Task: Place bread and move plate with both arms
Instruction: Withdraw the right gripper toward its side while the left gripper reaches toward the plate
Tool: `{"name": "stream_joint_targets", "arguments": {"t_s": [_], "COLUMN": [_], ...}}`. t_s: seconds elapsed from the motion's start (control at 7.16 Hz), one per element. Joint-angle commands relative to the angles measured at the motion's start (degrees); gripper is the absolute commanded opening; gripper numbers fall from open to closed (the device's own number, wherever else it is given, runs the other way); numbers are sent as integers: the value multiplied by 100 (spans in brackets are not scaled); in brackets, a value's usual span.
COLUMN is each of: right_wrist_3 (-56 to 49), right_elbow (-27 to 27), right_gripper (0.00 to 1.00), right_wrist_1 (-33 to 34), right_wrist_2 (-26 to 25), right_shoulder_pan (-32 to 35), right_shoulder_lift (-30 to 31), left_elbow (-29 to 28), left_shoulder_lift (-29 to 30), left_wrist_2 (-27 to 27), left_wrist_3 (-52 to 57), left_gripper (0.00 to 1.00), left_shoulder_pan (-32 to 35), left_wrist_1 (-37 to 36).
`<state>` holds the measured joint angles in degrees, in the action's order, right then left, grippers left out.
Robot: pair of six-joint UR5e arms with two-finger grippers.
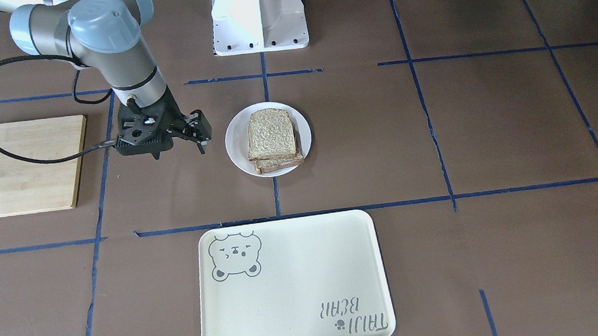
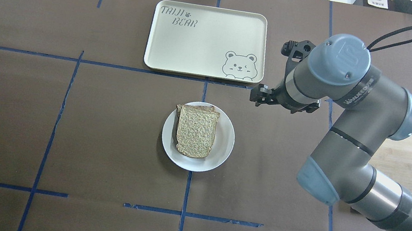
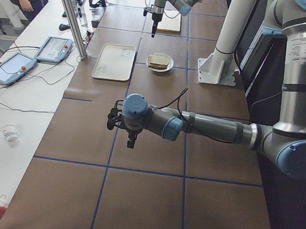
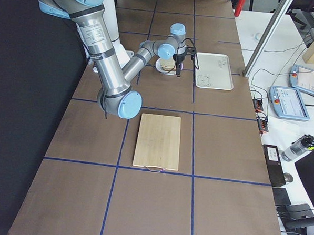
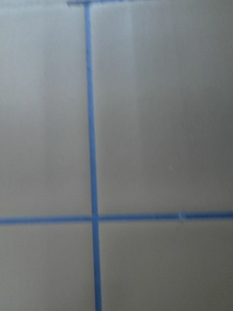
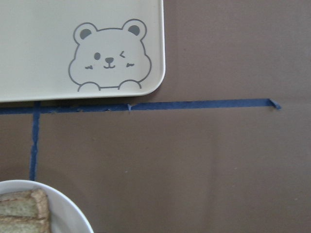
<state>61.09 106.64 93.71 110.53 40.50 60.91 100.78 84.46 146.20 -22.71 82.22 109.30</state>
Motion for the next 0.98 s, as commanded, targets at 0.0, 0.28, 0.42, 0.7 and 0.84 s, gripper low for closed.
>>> {"name": "stream_joint_targets", "arguments": {"t_s": [0.0, 0.28, 0.42, 0.7, 0.84], "right_wrist_3": [-1279, -2594, -3306, -4381, -5038], "right_elbow": [313, 304, 304, 191, 129], "right_gripper": [100, 100, 100, 100, 100], "right_wrist_1": [763, 772, 781, 816, 894], "right_wrist_2": [589, 1397, 1584, 1848, 1919], "right_shoulder_pan": [824, 1799, 2204, 2943, 3242], "right_shoulder_lift": [261, 779, 1095, 1580, 1764], "left_elbow": [-49, 3, -5, -32, -119], "left_shoulder_lift": [306, 912, 1097, 1362, 1432], "left_wrist_2": [-13, -231, -546, -1808, -2432], "left_wrist_3": [-2638, -4147, -4815, -6721, -7346], "left_gripper": [100, 100, 100, 100, 99], "left_shoulder_pan": [-931, -1653, -2092, -3268, -3787], "left_wrist_1": [1641, 1962, 2381, 3592, 4207]}}
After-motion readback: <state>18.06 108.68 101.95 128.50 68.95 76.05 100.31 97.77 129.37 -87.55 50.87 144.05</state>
